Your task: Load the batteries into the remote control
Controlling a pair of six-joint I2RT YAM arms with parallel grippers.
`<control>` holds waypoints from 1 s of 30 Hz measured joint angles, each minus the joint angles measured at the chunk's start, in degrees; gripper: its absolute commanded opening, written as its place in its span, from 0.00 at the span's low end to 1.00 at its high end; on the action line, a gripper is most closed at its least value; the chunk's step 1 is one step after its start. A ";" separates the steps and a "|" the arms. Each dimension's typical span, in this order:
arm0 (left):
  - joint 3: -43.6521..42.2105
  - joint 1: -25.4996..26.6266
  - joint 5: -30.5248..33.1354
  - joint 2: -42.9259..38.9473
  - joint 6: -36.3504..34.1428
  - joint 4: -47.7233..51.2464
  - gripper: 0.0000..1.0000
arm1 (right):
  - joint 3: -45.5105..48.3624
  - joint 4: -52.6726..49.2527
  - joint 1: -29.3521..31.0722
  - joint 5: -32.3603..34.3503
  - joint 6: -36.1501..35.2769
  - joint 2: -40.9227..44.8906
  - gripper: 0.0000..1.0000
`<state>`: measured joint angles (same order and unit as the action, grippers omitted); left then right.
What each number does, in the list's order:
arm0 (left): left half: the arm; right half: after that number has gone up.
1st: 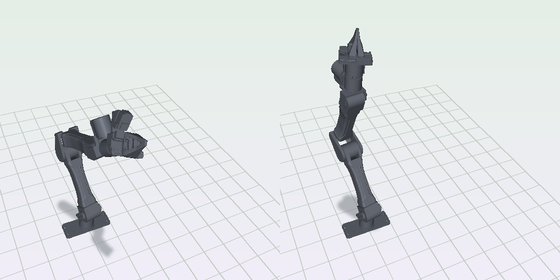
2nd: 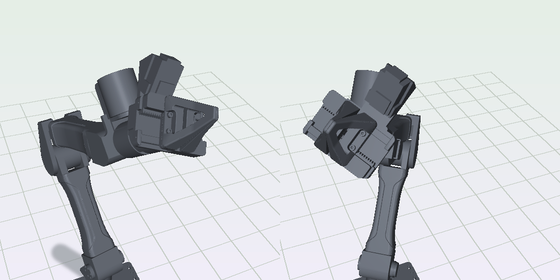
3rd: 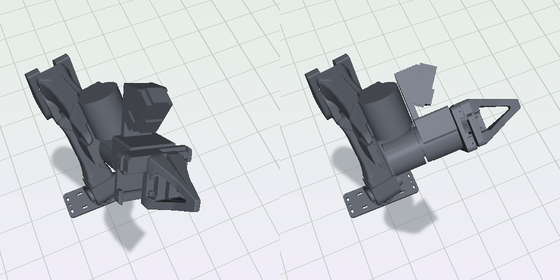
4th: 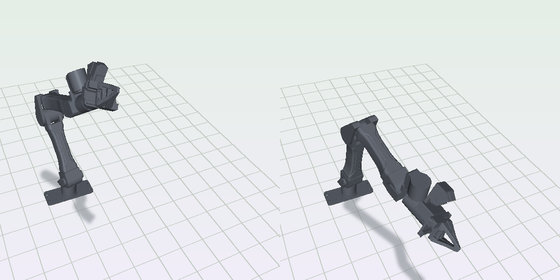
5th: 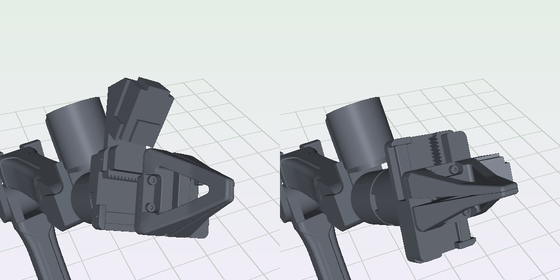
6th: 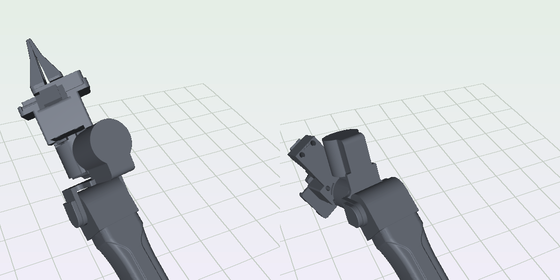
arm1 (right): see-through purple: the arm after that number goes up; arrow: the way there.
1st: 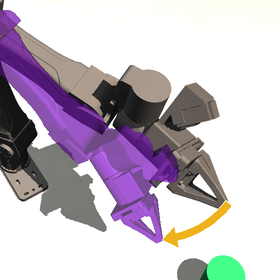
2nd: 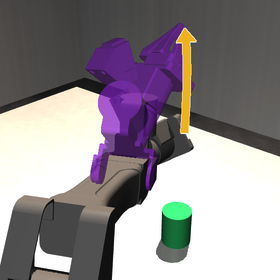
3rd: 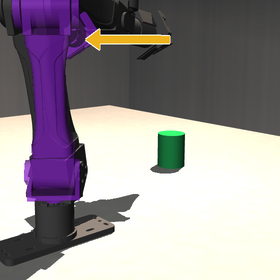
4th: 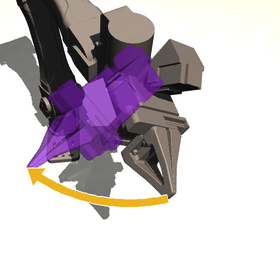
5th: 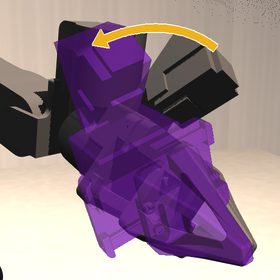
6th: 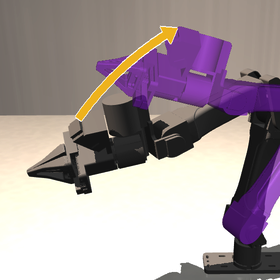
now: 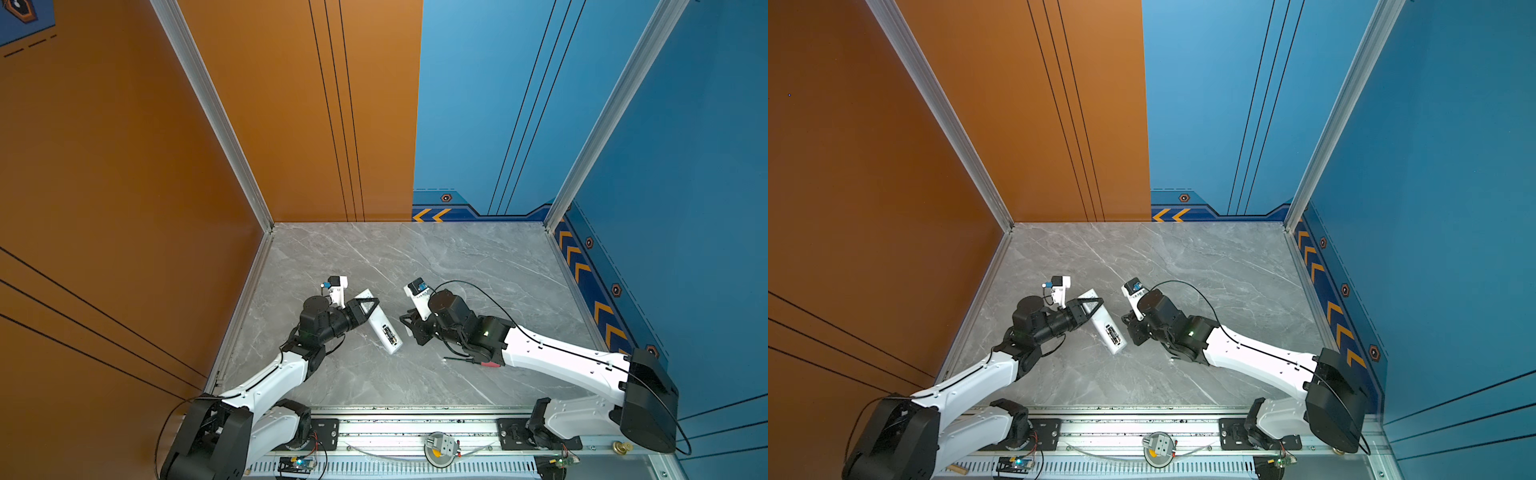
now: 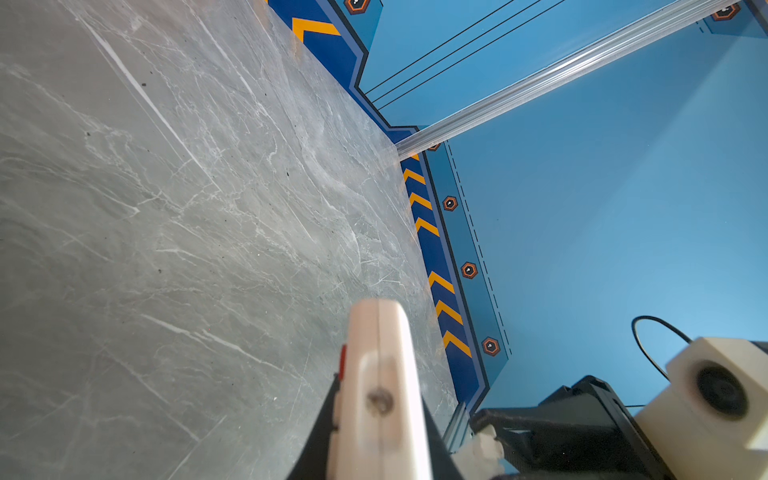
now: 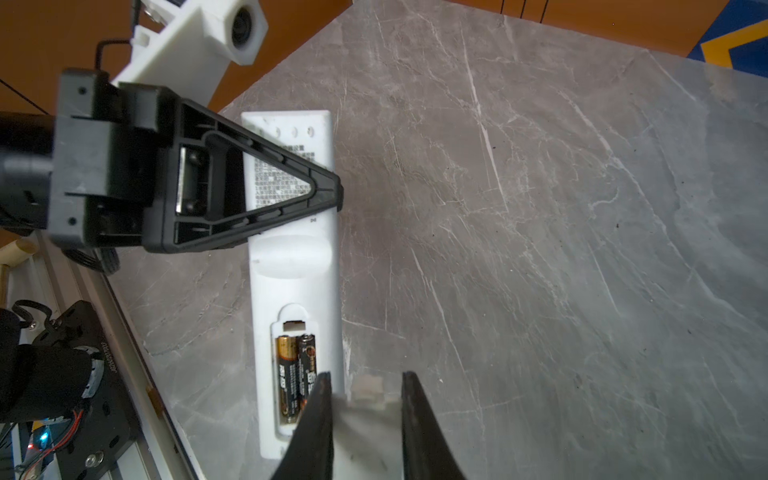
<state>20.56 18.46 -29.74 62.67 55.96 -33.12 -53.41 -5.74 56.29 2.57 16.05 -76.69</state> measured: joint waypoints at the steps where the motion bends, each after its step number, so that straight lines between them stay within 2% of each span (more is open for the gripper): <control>1: 0.00 0.00 0.00 0.00 0.00 0.00 0.00 | 0.00 0.44 0.13 0.00 -0.09 0.00 0.20; 14: 0.07 0.00 0.00 0.00 0.66 0.00 0.00 | 0.00 4.87 2.43 0.00 -0.20 -0.15 0.20; 30: 0.15 0.00 0.00 -0.52 1.05 0.04 0.00 | 0.00 8.39 4.37 0.00 0.35 -4.35 0.20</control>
<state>20.71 18.46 -29.74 62.15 57.01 -33.08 -53.41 2.66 60.66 2.57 16.40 -81.03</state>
